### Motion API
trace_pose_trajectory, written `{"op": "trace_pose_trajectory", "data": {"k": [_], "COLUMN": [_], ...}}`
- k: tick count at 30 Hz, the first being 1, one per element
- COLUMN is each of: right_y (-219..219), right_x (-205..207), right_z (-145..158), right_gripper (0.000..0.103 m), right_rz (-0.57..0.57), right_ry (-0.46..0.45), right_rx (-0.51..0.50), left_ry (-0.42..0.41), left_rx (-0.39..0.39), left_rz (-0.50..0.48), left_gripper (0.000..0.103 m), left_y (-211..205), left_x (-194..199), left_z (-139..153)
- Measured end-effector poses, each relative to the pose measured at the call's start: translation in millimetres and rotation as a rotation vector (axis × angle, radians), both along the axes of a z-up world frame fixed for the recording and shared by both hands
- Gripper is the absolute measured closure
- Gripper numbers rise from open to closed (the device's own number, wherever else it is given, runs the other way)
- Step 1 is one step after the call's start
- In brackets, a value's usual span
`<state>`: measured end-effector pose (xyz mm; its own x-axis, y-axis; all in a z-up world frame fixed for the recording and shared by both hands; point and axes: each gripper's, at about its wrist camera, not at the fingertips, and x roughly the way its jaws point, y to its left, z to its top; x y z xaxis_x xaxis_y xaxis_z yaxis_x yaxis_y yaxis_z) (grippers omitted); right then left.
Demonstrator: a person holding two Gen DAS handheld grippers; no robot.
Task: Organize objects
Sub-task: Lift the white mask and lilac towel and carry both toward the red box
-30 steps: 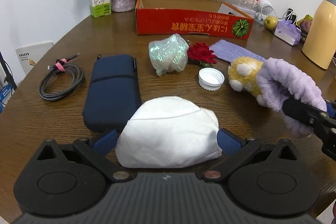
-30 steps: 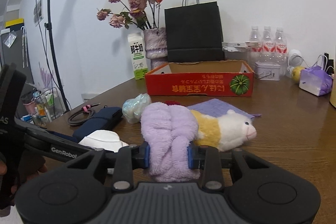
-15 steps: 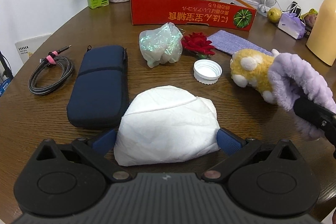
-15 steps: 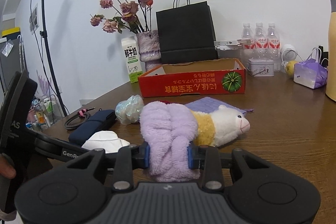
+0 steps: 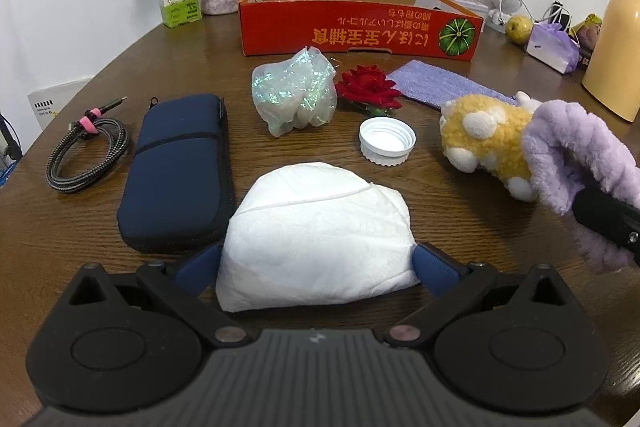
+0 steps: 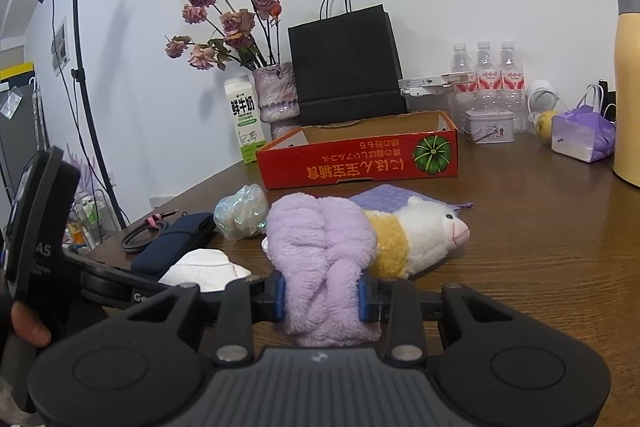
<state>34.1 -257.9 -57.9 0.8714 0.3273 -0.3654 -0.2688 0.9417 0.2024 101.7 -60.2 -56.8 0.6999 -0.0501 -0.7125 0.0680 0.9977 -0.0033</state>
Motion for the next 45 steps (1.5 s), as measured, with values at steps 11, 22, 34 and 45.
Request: {"op": "trace_pose_trajectory", "data": {"k": [11,22,34,45], "right_y": [-2.4,1.9,12.5,25.9], "right_x": [-6.6,-17.7,-30.2,-28.0], "right_z": [1.4,6.3,17.5,33.2], "right_gripper": [0.072,0.072,0.072,0.072], "right_rz": [-0.018,-0.024,-0.027,-0.018], "right_ry": [-0.008,-0.020,-0.043,-0.074], "right_rx": [-0.001,-0.016,-0.042,-0.068], "left_ry": [-0.036,-0.080,-0.112,-0.191], "left_rx": [-0.004,-0.008,-0.029,-0.038], "left_rz": [-0.027,-0.059,-0.047,-0.056], "left_gripper": [0.018,0.049,0.050,0.051], "left_y": [-1.8,0.3,13.9,20.2], "left_x": [-14.3,-31.8,-49.1,-54.4], "left_z": [2.3,4.2,11.9,38.0]}}
